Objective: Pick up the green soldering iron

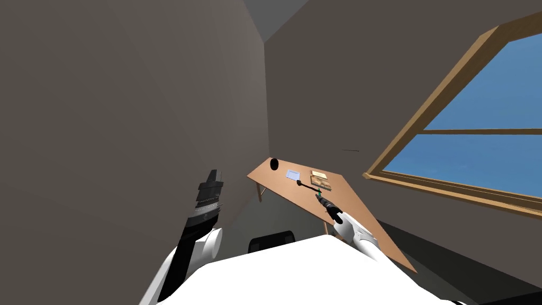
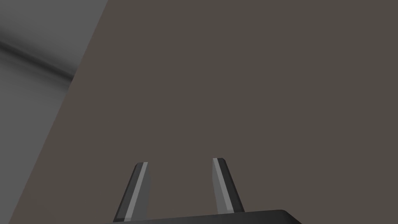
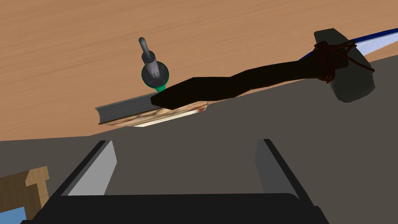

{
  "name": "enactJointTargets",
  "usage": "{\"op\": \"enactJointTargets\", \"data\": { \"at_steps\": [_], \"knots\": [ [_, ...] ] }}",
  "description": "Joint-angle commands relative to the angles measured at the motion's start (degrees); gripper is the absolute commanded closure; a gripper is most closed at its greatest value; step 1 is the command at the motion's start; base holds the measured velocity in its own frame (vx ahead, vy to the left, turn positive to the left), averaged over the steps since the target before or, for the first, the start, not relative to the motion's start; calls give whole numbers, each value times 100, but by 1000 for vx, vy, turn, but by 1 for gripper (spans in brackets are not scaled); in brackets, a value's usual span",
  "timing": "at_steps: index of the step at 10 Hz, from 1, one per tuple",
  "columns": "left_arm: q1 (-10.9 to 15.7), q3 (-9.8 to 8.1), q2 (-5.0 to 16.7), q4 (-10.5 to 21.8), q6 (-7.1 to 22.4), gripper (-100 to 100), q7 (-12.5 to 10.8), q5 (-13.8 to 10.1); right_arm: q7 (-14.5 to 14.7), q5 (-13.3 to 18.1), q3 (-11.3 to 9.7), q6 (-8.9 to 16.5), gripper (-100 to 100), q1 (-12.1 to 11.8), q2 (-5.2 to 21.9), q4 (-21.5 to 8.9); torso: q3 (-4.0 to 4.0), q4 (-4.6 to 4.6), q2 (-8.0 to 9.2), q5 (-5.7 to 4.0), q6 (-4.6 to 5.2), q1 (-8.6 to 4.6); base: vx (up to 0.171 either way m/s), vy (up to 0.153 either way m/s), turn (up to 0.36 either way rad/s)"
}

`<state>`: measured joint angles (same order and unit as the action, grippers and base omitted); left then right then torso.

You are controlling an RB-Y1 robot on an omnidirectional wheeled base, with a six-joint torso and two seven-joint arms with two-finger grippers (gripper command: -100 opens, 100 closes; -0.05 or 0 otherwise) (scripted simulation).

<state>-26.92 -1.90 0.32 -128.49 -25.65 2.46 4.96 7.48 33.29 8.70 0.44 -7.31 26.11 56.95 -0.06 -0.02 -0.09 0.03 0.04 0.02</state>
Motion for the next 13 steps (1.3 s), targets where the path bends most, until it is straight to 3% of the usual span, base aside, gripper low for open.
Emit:
{"op": "enactJointTargets", "data": {
  "at_steps": [1,2,4,7,9,11,12,13],
  "knots": [
    [0,0,0,0,0,0,0,0,-10,22,14,15,-100,1,4,-173,0,0,0,0,0,0,18,3,0],
    [0,0,0,0,0,0,0,0,-58,188,97,130,-100,191,25,-317,3,1,6,0,2,-1,28,8,89],
    [0,0,0,0,0,0,0,0,-58,188,97,130,-100,191,25,-577,1,0,2,0,0,-1,26,4,14],
    [0,0,0,0,0,0,0,0,-159,497,257,349,-100,567,58,-1183,0,0,0,0,1,0,39,7,65],
    [0,0,0,0,0,0,0,0,-159,497,257,349,-100,567,58,-1345,-1,-1,-2,0,1,-2,31,-1,18],
    [0,0,0,0,0,0,0,0,-262,774,407,547,-100,921,95,-1883,2,1,3,0,-1,-2,41,5,89],
    [0,0,0,0,0,0,0,0,-262,774,407,547,-100,921,95,-2044,-2,0,-5,0,-2,0,55,2,41],
    [0,0,0,0,0,0,0,0,-311,899,477,637,-100,1086,118,-2220,-3,-2,-5,0,2,-1,50,-4,41]
  ]
}}
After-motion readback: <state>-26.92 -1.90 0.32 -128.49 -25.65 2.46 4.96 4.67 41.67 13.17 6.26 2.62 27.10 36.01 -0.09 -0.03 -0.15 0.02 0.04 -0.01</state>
